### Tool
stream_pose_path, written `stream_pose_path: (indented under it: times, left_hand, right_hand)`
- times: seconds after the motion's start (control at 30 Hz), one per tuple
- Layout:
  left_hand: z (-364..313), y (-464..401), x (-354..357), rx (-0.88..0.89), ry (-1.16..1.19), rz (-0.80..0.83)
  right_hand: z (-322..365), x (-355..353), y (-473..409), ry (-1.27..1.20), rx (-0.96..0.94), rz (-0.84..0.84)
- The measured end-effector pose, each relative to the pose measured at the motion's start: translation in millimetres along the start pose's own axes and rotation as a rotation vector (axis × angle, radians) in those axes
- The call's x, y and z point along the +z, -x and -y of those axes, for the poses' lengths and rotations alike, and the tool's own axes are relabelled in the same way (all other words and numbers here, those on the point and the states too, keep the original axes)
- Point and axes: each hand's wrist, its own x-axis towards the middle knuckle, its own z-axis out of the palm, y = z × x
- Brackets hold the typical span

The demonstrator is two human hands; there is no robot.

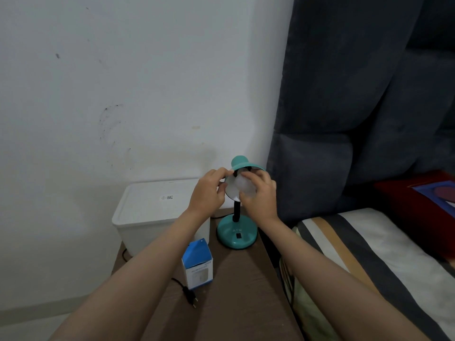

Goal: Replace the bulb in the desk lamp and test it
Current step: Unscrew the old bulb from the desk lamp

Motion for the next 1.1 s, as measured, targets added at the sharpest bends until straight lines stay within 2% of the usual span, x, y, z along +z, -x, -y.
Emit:
stream_pose_path:
  times: [0.13, 0.3, 0.37, 0.5, 0.77, 1.1]
  left_hand:
    - [0, 0, 1, -0.012, 0.006, -0.005]
    - [0, 1, 1, -0.005, -0.005, -0.001]
    - [0, 1, 1, -0.007, -0.006, -0.001]
    - [2, 1, 0, -0.019, -0.002, -0.014]
    - [4, 0, 1, -0.034, 0.007, -0.012]
    - [1, 7, -3, -0.037, -0.008, 0.056]
  right_hand:
    - [0, 1, 10, 0.001, 0.019, -0.022]
    - [11, 8, 17, -0.319, 0.344, -0.145]
    - [15, 10, 15, -0.387, 0.4, -0.16]
    - [13, 10, 10, -0.354, 0.334, -0.165]
    - [-4, 8, 18, 0.003, 0.016, -0.091]
    - [-2, -5, 41, -0.245, 0.133, -0.112]
